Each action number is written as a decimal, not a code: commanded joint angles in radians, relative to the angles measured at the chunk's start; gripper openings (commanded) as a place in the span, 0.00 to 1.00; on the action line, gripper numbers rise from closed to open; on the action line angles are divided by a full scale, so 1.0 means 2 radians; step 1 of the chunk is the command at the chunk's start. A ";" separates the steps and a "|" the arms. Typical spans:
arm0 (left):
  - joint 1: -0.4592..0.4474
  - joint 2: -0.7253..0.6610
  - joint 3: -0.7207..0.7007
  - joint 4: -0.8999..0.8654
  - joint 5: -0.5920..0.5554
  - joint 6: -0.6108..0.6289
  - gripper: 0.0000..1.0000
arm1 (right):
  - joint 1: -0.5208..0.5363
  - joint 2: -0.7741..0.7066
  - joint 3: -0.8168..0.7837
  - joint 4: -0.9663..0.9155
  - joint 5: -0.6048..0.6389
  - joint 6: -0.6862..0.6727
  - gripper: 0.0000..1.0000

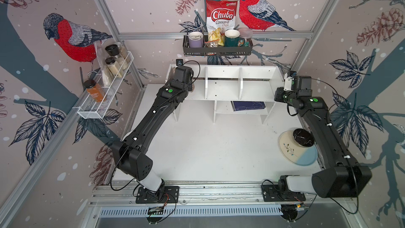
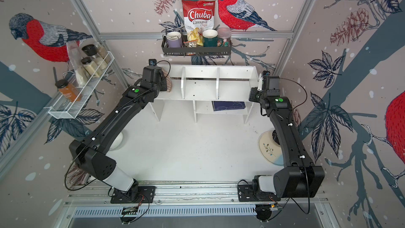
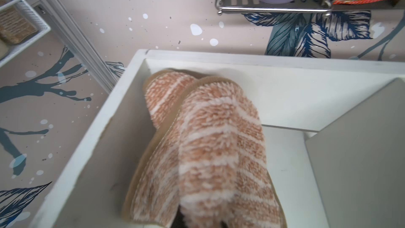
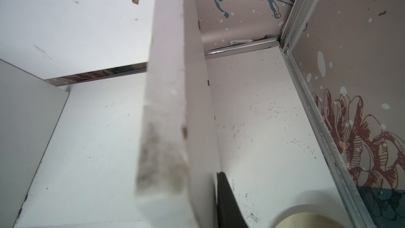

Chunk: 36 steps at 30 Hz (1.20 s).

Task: Wipe the bookshelf clean with a cloth
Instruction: Wipe the dust from the shelf, then adjust the cleaning item.

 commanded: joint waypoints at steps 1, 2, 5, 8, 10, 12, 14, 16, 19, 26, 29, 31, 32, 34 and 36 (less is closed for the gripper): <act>-0.007 0.018 0.032 0.012 0.007 0.001 0.00 | 0.000 0.004 -0.003 -0.010 -0.077 0.078 0.00; -0.008 0.027 0.043 0.008 0.011 -0.003 0.00 | 0.001 0.004 -0.002 -0.010 -0.077 0.077 0.00; -0.008 0.030 0.045 0.014 0.054 -0.013 0.00 | 0.000 0.006 0.002 -0.012 -0.074 0.077 0.00; -0.013 0.011 0.021 0.025 0.080 -0.012 0.00 | 0.000 0.015 0.018 -0.017 -0.070 0.078 0.00; -0.013 -0.005 0.004 0.017 0.074 -0.014 0.00 | 0.000 0.023 0.030 -0.020 -0.066 0.078 0.00; -0.013 -0.031 -0.030 0.021 0.084 -0.010 0.00 | 0.000 0.029 0.042 -0.024 -0.058 0.076 0.00; -0.012 -0.064 -0.070 0.026 0.102 0.000 0.00 | 0.000 0.037 0.052 -0.032 -0.045 0.074 0.00; -0.009 -0.101 -0.111 0.025 0.096 0.004 0.00 | 0.001 0.038 0.060 -0.038 -0.032 0.074 0.00; 0.017 -0.158 -0.155 0.027 0.102 -0.018 0.00 | 0.005 0.036 0.069 -0.043 -0.014 0.073 0.16; 0.033 -0.245 -0.188 0.068 0.260 -0.047 0.00 | 0.063 0.009 0.138 -0.089 0.122 0.056 0.81; 0.033 -0.274 -0.219 0.134 0.374 -0.084 0.00 | 0.122 -0.016 0.164 -0.088 0.155 0.046 0.87; 0.033 -0.295 -0.244 0.195 0.440 -0.116 0.00 | 0.187 -0.028 0.172 -0.074 0.140 0.035 0.93; 0.033 -0.304 -0.258 0.227 0.465 -0.135 0.00 | 0.221 -0.035 0.168 -0.055 0.115 0.026 0.95; 0.033 -0.318 -0.277 0.285 0.502 -0.173 0.00 | 0.282 -0.055 0.140 0.002 0.046 0.018 0.98; 0.034 -0.324 -0.294 0.342 0.541 -0.219 0.00 | 0.329 -0.072 0.104 0.068 -0.035 0.032 1.00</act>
